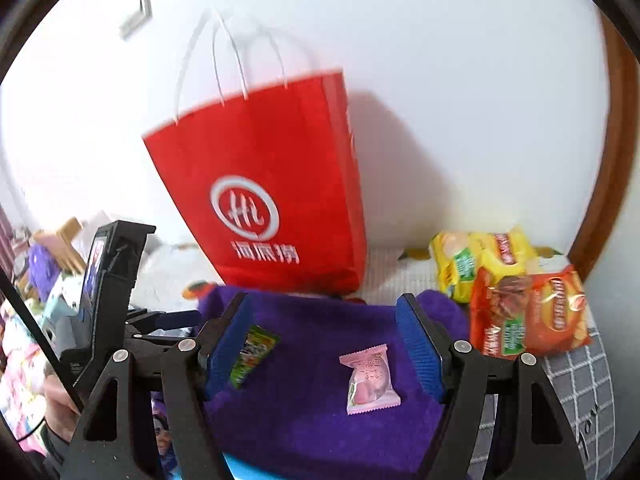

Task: Organize snacks
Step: 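Grasp the red packet with left tool while right tool grasps yellow chip bag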

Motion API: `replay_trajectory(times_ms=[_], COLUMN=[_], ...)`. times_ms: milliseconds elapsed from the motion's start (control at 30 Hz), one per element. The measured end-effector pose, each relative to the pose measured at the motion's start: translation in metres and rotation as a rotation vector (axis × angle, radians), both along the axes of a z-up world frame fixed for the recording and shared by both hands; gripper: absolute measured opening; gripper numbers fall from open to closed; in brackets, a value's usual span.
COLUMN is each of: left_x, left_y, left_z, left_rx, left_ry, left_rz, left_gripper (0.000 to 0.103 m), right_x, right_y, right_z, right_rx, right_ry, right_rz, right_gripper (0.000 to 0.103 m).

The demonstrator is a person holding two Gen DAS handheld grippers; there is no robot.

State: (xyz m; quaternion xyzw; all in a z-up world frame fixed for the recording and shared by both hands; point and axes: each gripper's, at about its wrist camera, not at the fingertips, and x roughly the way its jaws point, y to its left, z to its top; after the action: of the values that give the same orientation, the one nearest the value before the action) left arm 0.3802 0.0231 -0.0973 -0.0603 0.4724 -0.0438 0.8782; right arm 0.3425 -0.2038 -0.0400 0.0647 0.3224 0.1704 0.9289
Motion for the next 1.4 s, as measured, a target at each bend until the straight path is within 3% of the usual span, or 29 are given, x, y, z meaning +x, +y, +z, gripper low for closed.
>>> replay_trajectory(times_ms=[233,500,667,867,1000,1067,1233,1400], left_x=[-0.040,-0.103,-0.146,-0.183,-0.202,-0.207,-0.215,-0.211], left_y=[-0.004,0.007,0.024,0.060,0.085,0.097,0.119,0.134], left_z=[0.031,0.035,0.028,0.015,0.002,-0.003,-0.016,-0.037], left_rx=[0.012,-0.021,-0.006,0.006,0.000,-0.003,-0.008,0.005], left_ry=[-0.059,-0.073,-0.078,-0.072,-0.067,-0.056,-0.042,0.001], left_rz=[-0.025,-0.055,-0.046,0.010,0.055,0.080,0.129,0.155], left_gripper=[0.071,0.071,0.071,0.071,0.070,0.070,0.070,0.070], right_x=[-0.063,-0.140,-0.168,-0.168,-0.163,-0.157,-0.146,-0.167], right_y=[-0.042,-0.086,-0.085,-0.083,-0.079,-0.074,-0.065,-0.060], right_z=[0.001,-0.056,-0.096,-0.141,-0.156,-0.162,-0.171,-0.155], right_rx=[-0.108,-0.056,-0.110,-0.127,-0.067,-0.085,-0.114,-0.196], right_ry=[0.057,0.178,0.232,0.294,0.305,0.307,0.306,0.272], right_rz=[-0.167,-0.265,-0.294,-0.318,-0.329,-0.340,-0.321,-0.319], right_gripper=[0.073,0.073,0.073,0.073,0.073,0.072,0.046,0.044])
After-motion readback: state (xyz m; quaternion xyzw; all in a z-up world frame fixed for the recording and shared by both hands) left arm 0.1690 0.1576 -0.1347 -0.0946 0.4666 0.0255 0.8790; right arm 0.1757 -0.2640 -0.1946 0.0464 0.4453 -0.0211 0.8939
